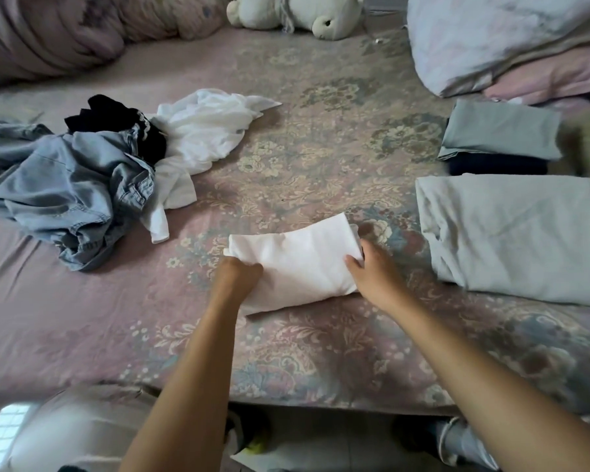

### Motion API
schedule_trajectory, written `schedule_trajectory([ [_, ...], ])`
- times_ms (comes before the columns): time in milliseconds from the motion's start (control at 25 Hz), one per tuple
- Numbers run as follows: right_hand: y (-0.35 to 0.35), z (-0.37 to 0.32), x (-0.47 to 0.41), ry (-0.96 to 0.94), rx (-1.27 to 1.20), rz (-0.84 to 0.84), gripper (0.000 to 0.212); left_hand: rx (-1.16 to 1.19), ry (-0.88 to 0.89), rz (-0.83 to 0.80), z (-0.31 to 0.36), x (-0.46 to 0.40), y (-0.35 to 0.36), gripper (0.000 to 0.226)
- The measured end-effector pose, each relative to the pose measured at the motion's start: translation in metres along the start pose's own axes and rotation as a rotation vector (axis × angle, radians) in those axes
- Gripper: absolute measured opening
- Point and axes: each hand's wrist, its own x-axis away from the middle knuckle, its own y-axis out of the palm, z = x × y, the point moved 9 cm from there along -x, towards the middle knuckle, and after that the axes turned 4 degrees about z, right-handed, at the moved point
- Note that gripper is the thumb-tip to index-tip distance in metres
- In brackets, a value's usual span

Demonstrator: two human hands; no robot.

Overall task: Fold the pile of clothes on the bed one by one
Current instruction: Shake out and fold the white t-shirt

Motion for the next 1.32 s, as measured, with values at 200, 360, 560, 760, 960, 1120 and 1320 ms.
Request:
schedule_trajectory([
  [200,0.007,0.001,-0.027,0.363,-0.316,-0.036,0.059,0.262,-0.069,0.012,-0.010,0.002,-0.001,0.057],
  [360,-0.016,-0.009,-0.037,0.266,-0.300,-0.053,0.045,0.349,0.062,0.097,0.012,-0.006,-0.009,0.031],
  [560,-0.131,0.008,-0.083,0.169,-0.311,0.144,0.021,0.405,0.309,0.037,0.148,-0.001,0.031,0.022],
  [760,-0.272,0.083,-0.153,0.182,-0.253,0.406,0.015,0.509,0.488,-0.113,0.322,0.007,0.128,0.022],
  [960,-0.356,0.159,-0.221,0.255,-0.234,0.543,0.038,0.645,0.623,-0.195,0.449,0.014,0.217,0.018],
  [1120,-0.332,0.229,-0.251,0.418,-0.025,0.427,0.057,0.288,0.629,-0.263,0.468,-0.029,0.288,0.046],
  [1320,-0.281,0.185,-0.270,-0.064,0.557,0.423,0.052,-0.303,1.362,0.131,0.482,0.012,0.327,0.056],
])
